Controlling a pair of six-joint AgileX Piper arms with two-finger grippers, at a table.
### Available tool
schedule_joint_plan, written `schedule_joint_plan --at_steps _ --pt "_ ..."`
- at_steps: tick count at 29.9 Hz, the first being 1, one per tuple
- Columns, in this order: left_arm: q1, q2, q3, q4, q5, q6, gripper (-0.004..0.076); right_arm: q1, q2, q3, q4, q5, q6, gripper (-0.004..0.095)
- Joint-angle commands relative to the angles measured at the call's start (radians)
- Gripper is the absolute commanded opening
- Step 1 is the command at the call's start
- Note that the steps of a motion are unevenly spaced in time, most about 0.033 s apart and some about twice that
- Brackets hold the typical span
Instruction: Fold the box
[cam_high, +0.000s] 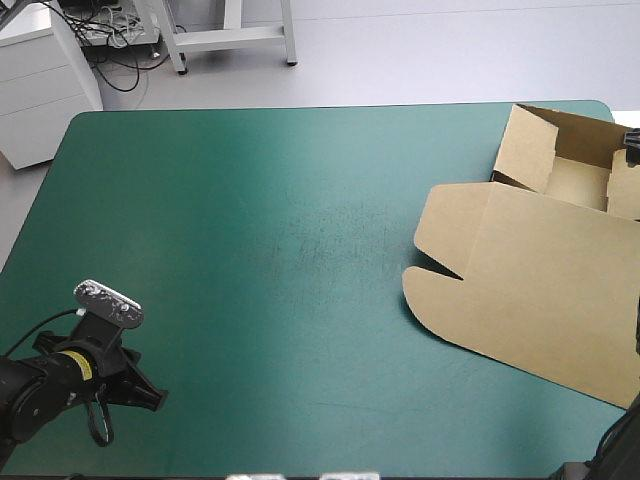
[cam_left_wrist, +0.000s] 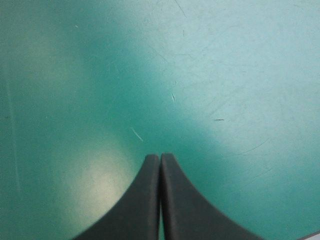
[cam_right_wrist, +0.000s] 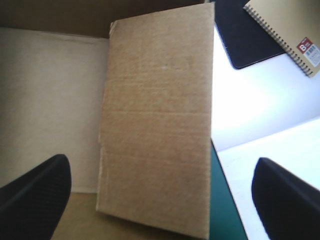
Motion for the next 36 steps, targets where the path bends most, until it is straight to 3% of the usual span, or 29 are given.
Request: schedule_joint_plan --at_steps 1,6,7,17,23,26,32,36 --pt "-0.001 -0.002 -0.024 -0.002 -0.052 -0.012 -0.0032 -0.007 -0.086 -0.034 0.11 0.029 -0.067 0.0703" --pt "-0.001 -0.002 -0.024 -0.006 -0.096 -0.012 -0.0032 0.013 -0.107 -0.034 0.273 0.029 -0.069 0.0041" --pt "-0.001 -0.002 -0.024 -0.009 -0.1 -0.012 -0.0032 0.027 -0.115 -0.034 0.269 0.029 -0.069 -0.0017" --pt "-0.001 -0.002 -0.024 -0.046 -0.137 -0.012 -0.0032 0.219 -0.222 0.037 0.262 0.029 -0.088 -0.0007" --pt "-0.001 -0.002 -0.024 -0.046 -0.147 -0.012 -0.0032 0.346 -0.426 0.346 0.277 0.023 -0.156 -0.0008" --pt "-0.001 -0.002 -0.024 -0.046 -0.152 -0.012 -0.0032 0.384 -0.547 0.522 0.317 -0.031 -0.194 -0.0008" --pt "-0.001 -0.002 -0.024 -0.048 -0.156 -0.012 -0.0032 0.402 -0.815 0.847 0.411 -0.125 -0.247 -0.0008" --pt "-0.001 -0.002 -0.024 -0.055 -0.156 -0.012 -0.0032 0.402 -0.977 0.996 0.402 -0.152 -0.251 -0.0008"
